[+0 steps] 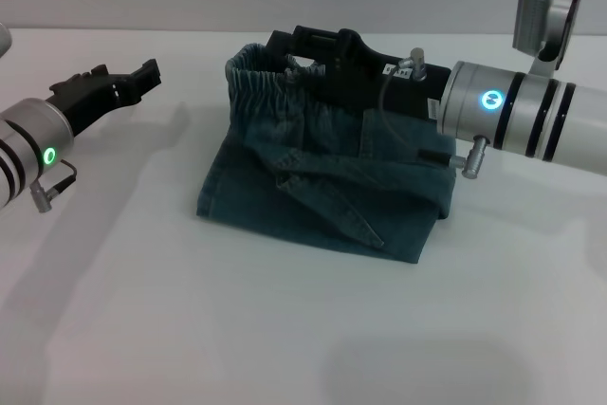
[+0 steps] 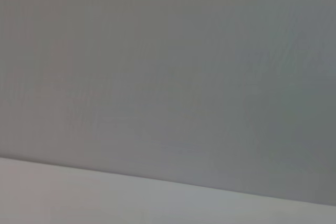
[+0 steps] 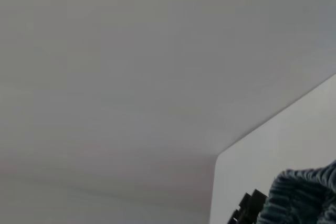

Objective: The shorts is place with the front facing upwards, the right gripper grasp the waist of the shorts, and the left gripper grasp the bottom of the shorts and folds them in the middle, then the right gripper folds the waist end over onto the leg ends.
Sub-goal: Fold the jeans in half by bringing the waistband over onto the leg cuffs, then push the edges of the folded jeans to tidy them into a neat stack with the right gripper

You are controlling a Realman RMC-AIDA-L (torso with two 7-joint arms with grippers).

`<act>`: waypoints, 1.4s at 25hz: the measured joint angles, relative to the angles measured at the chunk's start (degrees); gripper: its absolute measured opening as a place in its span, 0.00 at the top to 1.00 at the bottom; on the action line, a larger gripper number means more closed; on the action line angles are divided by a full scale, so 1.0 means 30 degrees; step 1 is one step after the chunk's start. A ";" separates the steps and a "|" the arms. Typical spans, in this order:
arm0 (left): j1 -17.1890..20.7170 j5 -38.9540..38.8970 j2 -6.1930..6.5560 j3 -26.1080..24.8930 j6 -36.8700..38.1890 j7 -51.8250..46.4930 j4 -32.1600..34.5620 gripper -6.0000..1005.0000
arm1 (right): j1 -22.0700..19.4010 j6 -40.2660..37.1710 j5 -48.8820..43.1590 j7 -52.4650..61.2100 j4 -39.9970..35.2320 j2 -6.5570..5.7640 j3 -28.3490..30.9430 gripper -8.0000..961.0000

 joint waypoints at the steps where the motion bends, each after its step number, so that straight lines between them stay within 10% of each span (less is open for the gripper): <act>1: 0.0012 0.0004 0.0001 0.0002 0.0001 0.0001 -0.0029 0.25 | 0.0001 -0.0001 -0.0066 0.0004 0.0034 -0.0009 -0.0037 0.45; 15: 0.0419 0.0016 0.0003 0.0078 -0.0030 0.1003 -0.0920 0.25 | -0.3403 -0.0127 -0.0741 -0.6745 0.5095 -0.0278 0.1395 0.44; 26: 0.0905 0.0014 -0.0055 0.0338 -0.0303 0.2111 -0.2920 0.25 | -0.7951 -1.3636 -0.3522 -1.5462 1.0238 0.0331 -0.0629 0.44; 35: 0.0806 0.0013 -0.0103 0.2671 0.1119 0.4250 -0.4484 0.25 | -0.9420 -1.9400 0.1069 -2.3345 1.2361 0.0368 -0.4237 0.45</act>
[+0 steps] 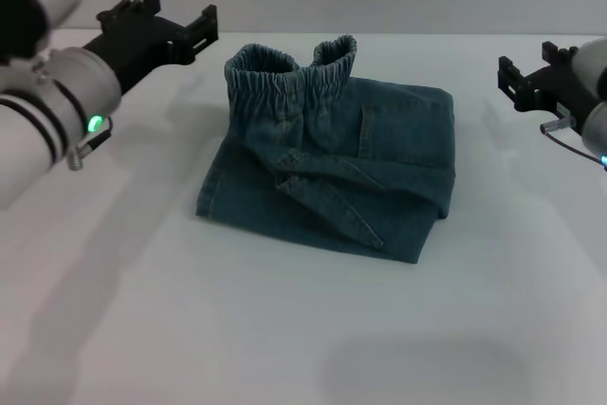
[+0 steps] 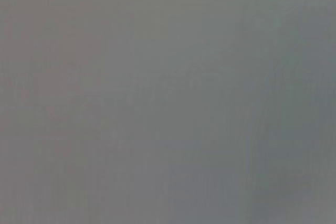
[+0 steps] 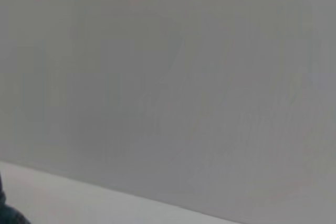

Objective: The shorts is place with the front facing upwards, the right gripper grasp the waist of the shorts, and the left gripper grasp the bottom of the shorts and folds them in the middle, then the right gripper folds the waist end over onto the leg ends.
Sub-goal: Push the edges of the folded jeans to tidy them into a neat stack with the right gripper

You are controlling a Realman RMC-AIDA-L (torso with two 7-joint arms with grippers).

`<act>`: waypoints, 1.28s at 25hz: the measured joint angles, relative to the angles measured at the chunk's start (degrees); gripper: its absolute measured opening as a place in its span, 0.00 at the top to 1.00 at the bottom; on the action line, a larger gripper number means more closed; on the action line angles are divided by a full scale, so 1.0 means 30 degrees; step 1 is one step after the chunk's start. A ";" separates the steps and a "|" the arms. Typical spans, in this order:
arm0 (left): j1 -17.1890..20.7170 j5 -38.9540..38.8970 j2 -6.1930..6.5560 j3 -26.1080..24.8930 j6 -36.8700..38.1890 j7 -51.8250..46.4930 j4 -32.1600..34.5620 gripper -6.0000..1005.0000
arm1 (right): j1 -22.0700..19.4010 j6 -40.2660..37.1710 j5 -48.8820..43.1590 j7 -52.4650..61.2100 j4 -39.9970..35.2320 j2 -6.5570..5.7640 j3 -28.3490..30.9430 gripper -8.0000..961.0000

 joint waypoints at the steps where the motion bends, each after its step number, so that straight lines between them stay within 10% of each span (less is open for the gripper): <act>1: -0.0019 0.0038 0.0002 0.0490 0.0686 0.0255 -0.0116 0.25 | 0.0056 -0.0265 0.0183 -0.0554 0.0046 0.0000 -0.0189 0.45; 12: -0.0484 0.2923 -0.0058 0.6286 0.8763 -0.0580 -0.1250 0.25 | 0.1956 -0.9890 -0.2217 -0.1717 0.1204 0.0006 -0.3034 0.45; 19: -0.1086 0.8411 0.0028 0.8871 1.1305 -0.8553 -0.0146 0.25 | 0.2217 -1.8262 -1.0184 0.9582 -0.0836 -0.0131 -0.7874 0.45; 32: -0.2061 1.7114 0.0077 1.1453 1.3234 -1.8465 0.1941 0.25 | -0.0040 -2.2644 -1.2455 2.5003 -0.5416 -0.0210 -1.1569 0.61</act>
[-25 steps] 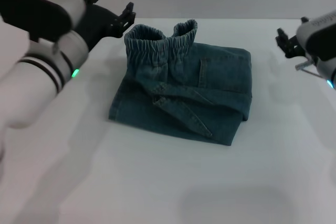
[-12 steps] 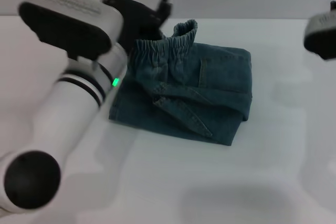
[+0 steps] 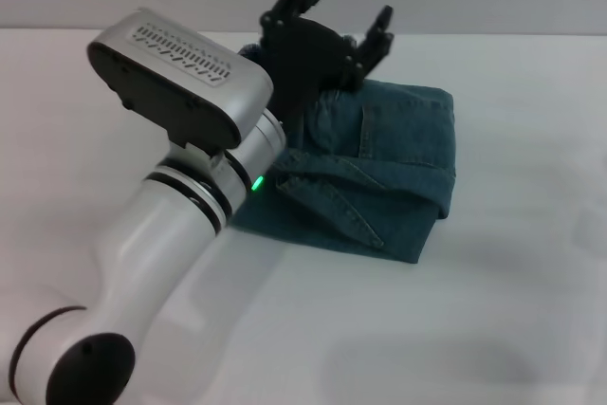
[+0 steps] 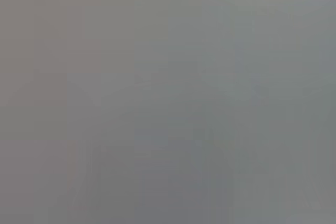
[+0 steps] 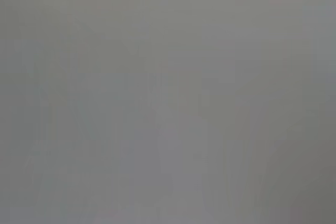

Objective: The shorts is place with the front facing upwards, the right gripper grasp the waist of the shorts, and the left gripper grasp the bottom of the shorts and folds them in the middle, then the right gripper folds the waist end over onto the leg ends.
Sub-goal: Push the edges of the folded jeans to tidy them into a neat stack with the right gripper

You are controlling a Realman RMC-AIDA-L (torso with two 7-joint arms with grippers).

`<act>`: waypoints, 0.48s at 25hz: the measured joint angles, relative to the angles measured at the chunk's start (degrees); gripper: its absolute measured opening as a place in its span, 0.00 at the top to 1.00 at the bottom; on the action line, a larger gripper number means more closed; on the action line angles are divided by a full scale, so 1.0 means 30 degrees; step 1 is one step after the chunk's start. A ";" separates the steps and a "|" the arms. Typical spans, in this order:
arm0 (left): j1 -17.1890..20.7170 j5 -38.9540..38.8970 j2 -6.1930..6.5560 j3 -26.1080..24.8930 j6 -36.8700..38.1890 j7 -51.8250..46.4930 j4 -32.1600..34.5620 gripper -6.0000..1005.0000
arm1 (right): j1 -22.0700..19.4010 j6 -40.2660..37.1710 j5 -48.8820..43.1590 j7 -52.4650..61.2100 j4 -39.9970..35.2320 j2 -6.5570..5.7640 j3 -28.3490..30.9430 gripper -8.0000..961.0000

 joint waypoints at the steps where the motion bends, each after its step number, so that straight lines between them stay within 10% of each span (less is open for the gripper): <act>1: -0.0135 0.0241 0.0003 0.0121 0.0000 -0.0526 0.0199 0.25 | -0.0083 0.0013 0.0011 0.0095 -0.0053 -0.0001 -0.0010 0.64; 12: -0.2331 0.3001 -0.0017 0.2185 0.0996 -0.7318 0.4741 0.25 | -0.0037 0.0220 0.0082 0.1690 -0.0430 -0.0012 -0.0059 0.91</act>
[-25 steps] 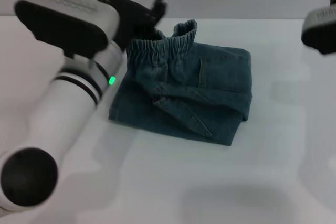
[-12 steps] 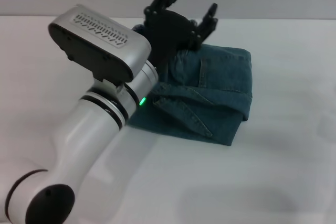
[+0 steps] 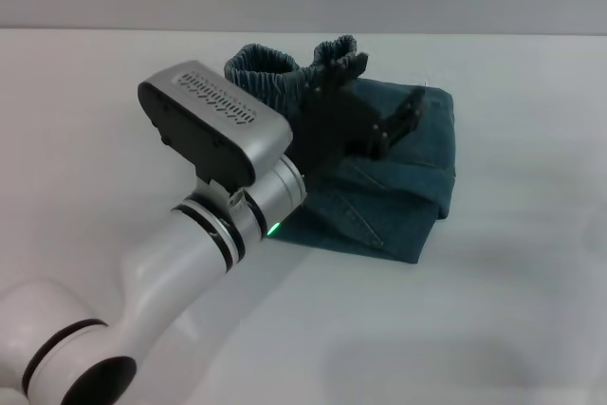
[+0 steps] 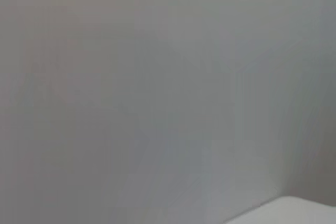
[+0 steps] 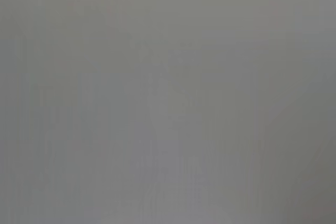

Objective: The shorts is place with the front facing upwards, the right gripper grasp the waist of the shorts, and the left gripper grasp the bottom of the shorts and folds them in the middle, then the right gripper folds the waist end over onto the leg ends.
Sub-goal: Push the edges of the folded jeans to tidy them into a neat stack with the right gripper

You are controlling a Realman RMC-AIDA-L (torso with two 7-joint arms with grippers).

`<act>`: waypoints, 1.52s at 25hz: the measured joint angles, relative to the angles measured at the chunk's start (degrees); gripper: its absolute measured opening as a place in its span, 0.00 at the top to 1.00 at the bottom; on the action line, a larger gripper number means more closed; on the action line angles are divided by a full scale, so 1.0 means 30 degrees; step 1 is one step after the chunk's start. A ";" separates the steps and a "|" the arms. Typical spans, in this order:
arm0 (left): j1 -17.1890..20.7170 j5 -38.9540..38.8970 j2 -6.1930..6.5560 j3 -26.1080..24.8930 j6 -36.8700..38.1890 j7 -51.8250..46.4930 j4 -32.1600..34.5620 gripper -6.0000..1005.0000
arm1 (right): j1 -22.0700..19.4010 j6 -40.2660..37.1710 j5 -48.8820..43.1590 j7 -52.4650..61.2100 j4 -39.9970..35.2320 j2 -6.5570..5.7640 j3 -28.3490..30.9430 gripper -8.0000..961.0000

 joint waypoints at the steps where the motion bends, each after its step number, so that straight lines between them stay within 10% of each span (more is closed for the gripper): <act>1: 0.0000 0.0000 0.0000 0.0000 0.0000 0.0000 0.0000 0.25 | 0.0020 0.0037 0.0001 0.0083 -0.0046 -0.0002 -0.0002 0.95; 16: -0.2671 0.1666 -0.0200 0.0482 0.1235 -0.5084 0.5951 0.25 | 0.0081 0.0432 0.0001 0.0178 0.0150 0.0065 -0.0126 0.99; 24: -0.3725 0.1593 -0.0095 -0.2422 0.1122 -0.5190 0.9623 0.25 | -0.0220 0.0418 0.0001 0.0191 0.0765 0.0071 -0.0512 0.99; 38: -0.1800 0.1695 0.0042 -0.4203 0.2619 -0.3871 0.8547 0.25 | -0.0018 0.0223 -0.0148 0.0224 0.1121 0.0051 -0.0959 0.99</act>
